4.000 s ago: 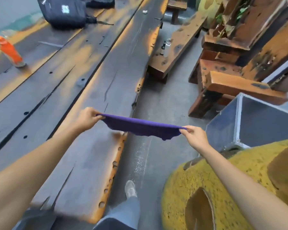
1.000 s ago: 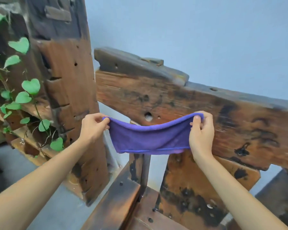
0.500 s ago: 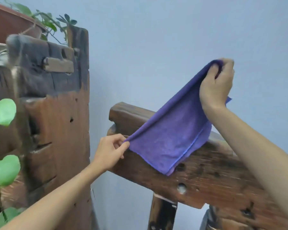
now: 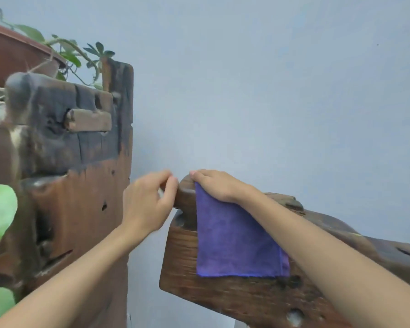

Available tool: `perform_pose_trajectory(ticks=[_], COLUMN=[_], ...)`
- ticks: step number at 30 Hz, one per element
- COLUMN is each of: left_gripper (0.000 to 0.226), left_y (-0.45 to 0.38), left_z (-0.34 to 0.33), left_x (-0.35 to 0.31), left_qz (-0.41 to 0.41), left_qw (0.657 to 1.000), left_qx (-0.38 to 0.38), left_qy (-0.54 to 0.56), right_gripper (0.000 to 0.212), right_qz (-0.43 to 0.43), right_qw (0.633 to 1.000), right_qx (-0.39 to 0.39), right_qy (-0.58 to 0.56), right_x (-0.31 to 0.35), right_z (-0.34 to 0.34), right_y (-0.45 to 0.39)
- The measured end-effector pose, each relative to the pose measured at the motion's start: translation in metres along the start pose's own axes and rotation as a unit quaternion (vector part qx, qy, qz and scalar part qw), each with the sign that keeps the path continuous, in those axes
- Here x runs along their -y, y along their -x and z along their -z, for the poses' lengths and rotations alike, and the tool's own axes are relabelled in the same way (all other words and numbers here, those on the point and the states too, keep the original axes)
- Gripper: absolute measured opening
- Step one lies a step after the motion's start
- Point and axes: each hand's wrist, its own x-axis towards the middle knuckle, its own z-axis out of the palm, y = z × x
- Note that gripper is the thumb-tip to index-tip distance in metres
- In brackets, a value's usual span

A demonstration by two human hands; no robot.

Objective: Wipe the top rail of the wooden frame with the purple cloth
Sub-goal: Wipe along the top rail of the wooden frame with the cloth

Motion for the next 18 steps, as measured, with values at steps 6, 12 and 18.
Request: perform_pose_trajectory(ticks=[6,12,18], left_gripper=[0.046,0.068,0.079], left_y=[-0.077,-0.069,-0.069], left_z=[-0.062,-0.068,-0.064], left_x=[-0.024,-0.015,-0.023], left_qz=[0.212,0.298,0.422], left_qw=[0.929,0.881,0.819], left_qx=[0.291,0.342,0.300], left_qy=[0.083,0.134,0.246], right_gripper=[0.055,0.054,0.053], right_qz=[-0.022,-0.148,-0.184], right_qw=[0.986,0.979,0.981], right_qx=[-0.124,-0.060,0.052], right_qy=[0.110,0.125,-0.012], right_x=[-0.010,-0.073,-0.021], right_z=[-0.014,0.027,0.015], right_y=[0.076,0.100,0.004])
